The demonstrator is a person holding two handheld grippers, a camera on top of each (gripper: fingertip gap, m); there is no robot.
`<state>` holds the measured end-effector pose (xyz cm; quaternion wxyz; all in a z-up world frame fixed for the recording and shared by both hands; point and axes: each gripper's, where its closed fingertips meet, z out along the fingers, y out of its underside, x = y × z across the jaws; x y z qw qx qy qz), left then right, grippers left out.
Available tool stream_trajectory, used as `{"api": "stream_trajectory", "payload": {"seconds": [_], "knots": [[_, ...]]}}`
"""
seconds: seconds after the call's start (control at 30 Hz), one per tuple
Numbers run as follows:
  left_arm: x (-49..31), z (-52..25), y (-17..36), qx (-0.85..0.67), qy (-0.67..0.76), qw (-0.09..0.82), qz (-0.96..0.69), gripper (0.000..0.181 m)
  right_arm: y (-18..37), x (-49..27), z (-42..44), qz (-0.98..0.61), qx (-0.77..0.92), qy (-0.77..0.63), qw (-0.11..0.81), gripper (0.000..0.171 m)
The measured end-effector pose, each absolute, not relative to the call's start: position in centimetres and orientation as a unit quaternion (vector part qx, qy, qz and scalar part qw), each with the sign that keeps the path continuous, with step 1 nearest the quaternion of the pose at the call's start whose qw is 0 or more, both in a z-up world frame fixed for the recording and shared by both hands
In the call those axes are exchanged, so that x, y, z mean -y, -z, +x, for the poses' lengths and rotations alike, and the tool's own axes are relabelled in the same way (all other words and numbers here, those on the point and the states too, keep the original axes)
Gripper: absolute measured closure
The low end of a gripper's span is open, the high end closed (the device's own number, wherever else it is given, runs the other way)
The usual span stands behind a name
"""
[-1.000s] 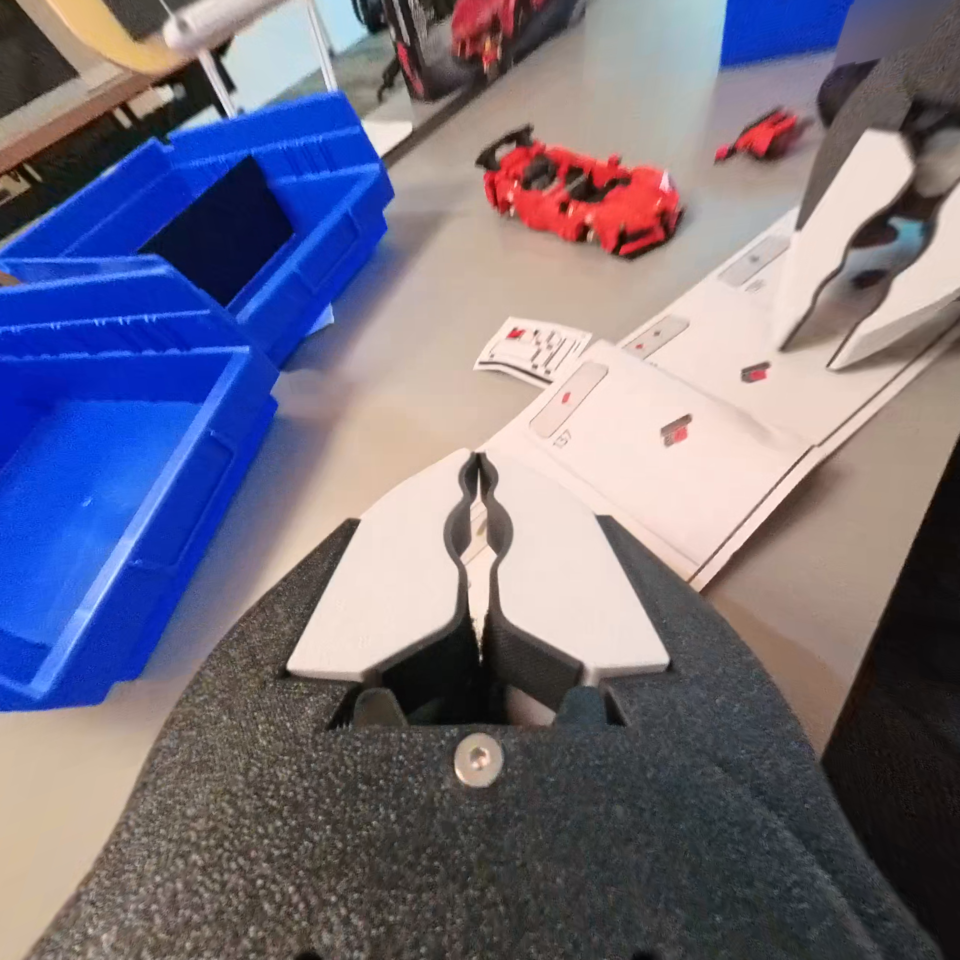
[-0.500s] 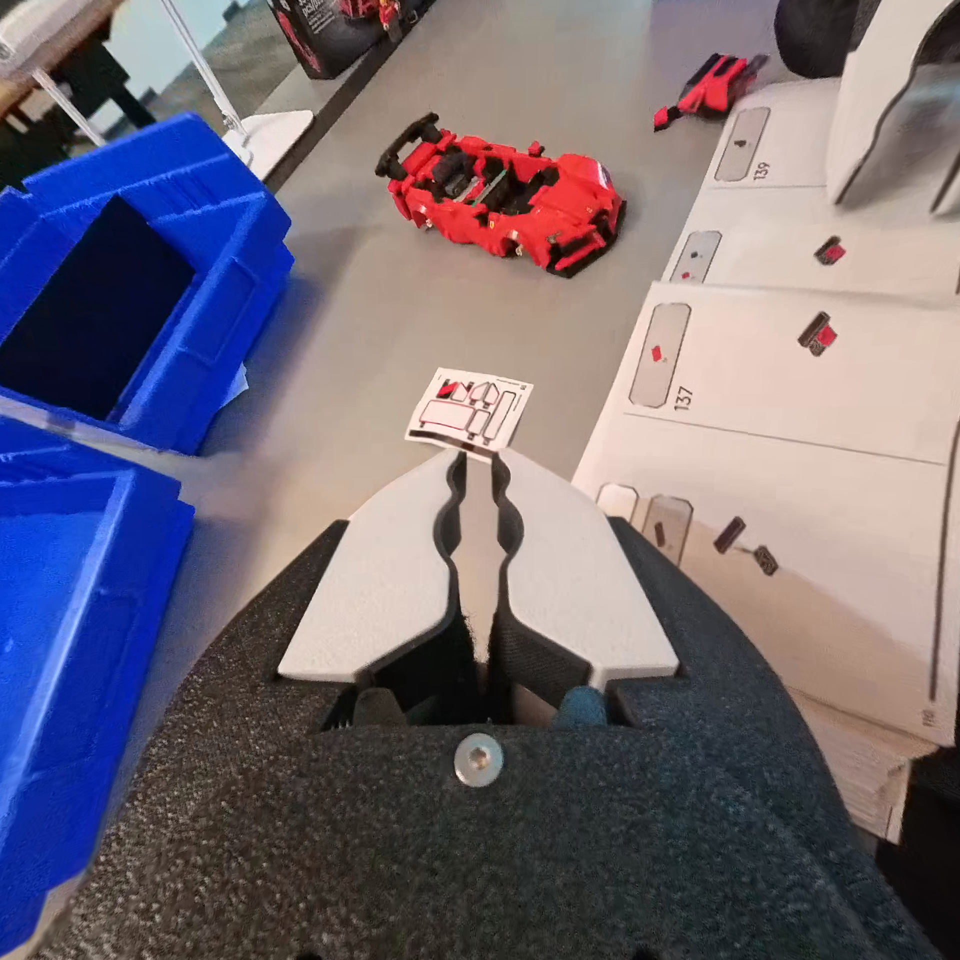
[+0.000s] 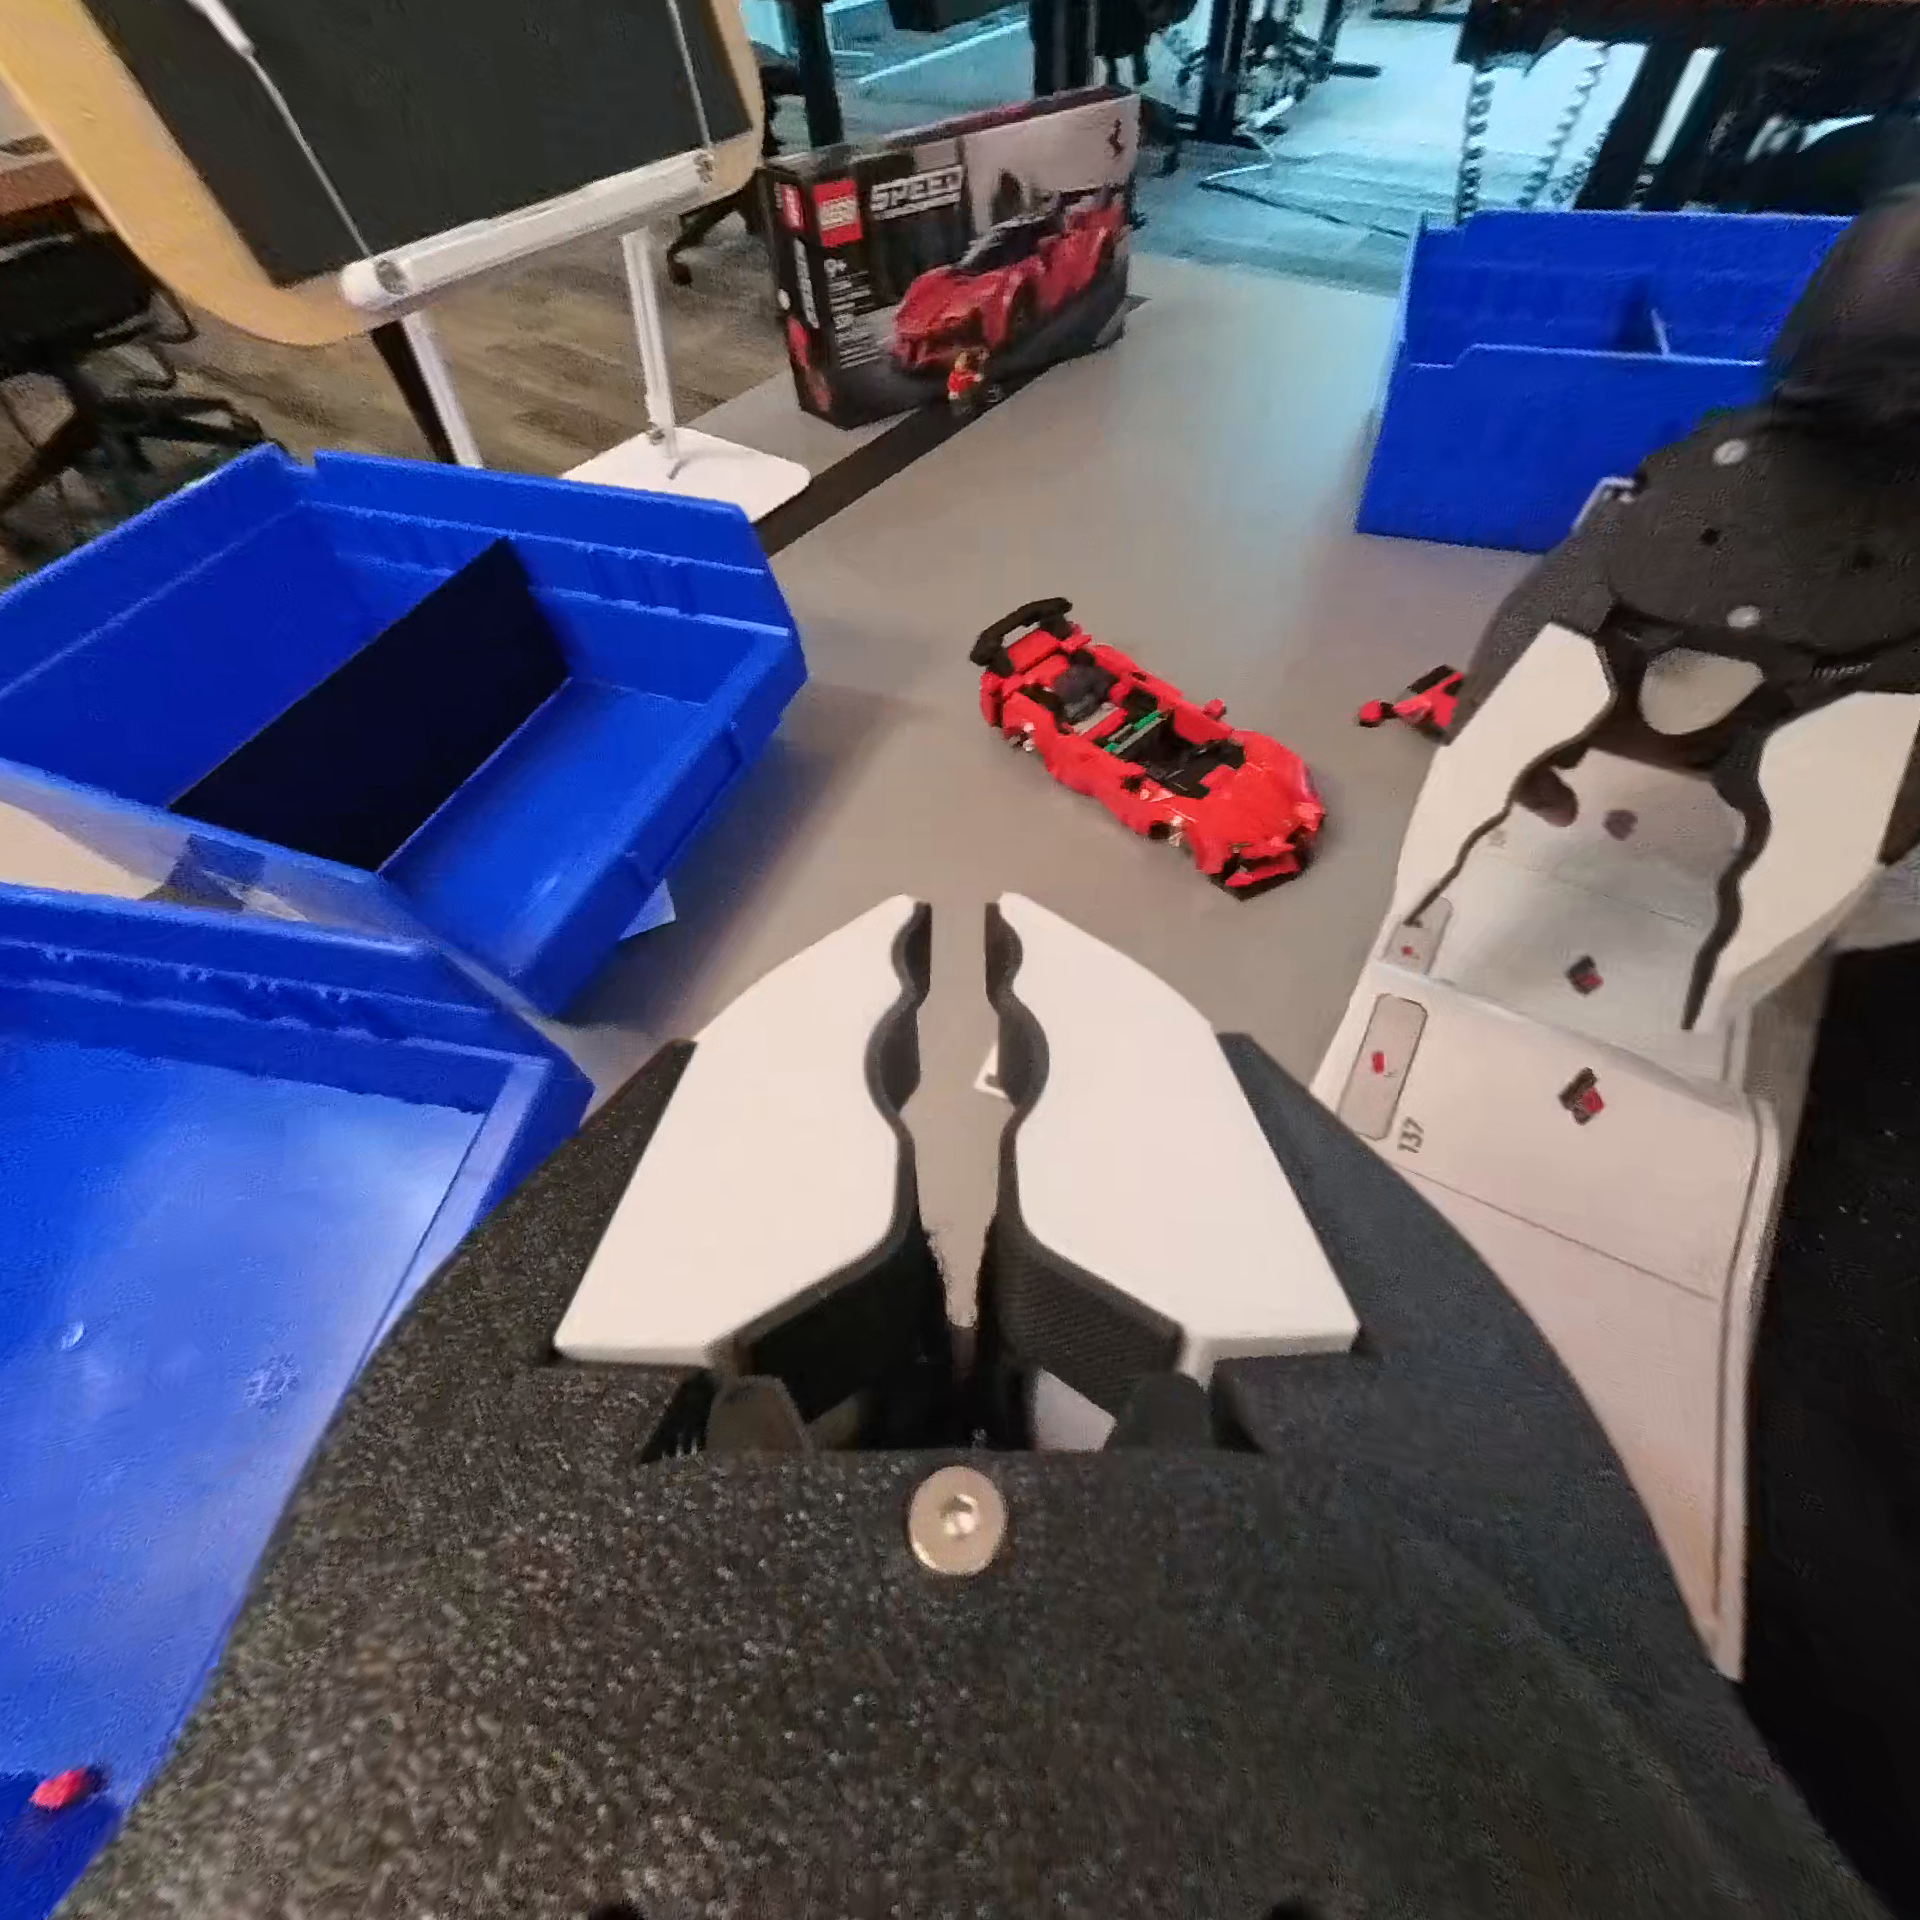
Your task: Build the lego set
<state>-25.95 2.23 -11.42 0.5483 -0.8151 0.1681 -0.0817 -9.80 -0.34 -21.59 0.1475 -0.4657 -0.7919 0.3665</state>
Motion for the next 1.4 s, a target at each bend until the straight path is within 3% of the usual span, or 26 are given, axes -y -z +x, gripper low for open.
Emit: {"api": "stream_trajectory", "payload": {"seconds": [0.13, 0.27, 0.47, 0.6, 0.8, 0.93, 1.03, 1.23, 1.3, 1.4], "knots": [[-2.5, -27.2, 10.8, -0.139, 0.072, 0.578, -0.801, 0.171, 21.3, -2.0, -10.5, -0.494, 0.763, -0.375, 0.183, 0.103], [-1.5, -27.0, 7.7, -0.083, 0.129, 0.651, -0.744, 0.171, 17.6, -3.0, -10.8, -0.534, 0.692, -0.426, 0.233, 0.106], [1.9, -26.9, 8.4, -0.088, 0.066, 0.637, -0.763, 0.17, 14.4, -1.1, -8.5, -0.538, 0.604, -0.489, 0.327, 0.108], [4.0, -26.1, 7.3, -0.068, 0.087, 0.668, -0.736, 0.171, 12.7, 0.4, -8.8, -0.534, 0.557, -0.554, 0.312, 0.113], [4.9, -22.9, 5.5, -0.12, 0.074, 0.684, -0.716, 0.17, 12.3, 2.0, -9.0, -0.507, 0.636, -0.486, 0.322, 0.103], [3.5, -19.9, 4.4, -0.143, 0.092, 0.697, -0.696, 0.168, 14.5, 2.1, -7.8, -0.501, 0.656, -0.443, 0.35, 0.102], [1.8, -18.1, 4.9, -0.152, 0.115, 0.692, -0.697, 0.167, 18.2, 0.0, -6.4, -0.53, 0.677, -0.397, 0.322, 0.105], [0.0, -17.3, 6.8, -0.173, 0.13, 0.63, -0.746, 0.163, 22.1, -0.2, -7.3, -0.519, 0.699, -0.441, 0.218, 0.139], [0.8, -18.2, 6.9, -0.17, 0.11, 0.634, -0.746, 0.164, 23.1, 1.4, -7.8, -0.483, 0.731, -0.449, 0.176, 0.138], [2.5, -19.7, 6.1, -0.162, 0.093, 0.642, -0.744, 0.163, 24.3, 2.4, -9.2, -0.443, 0.762, -0.433, 0.186, 0.131]]}}
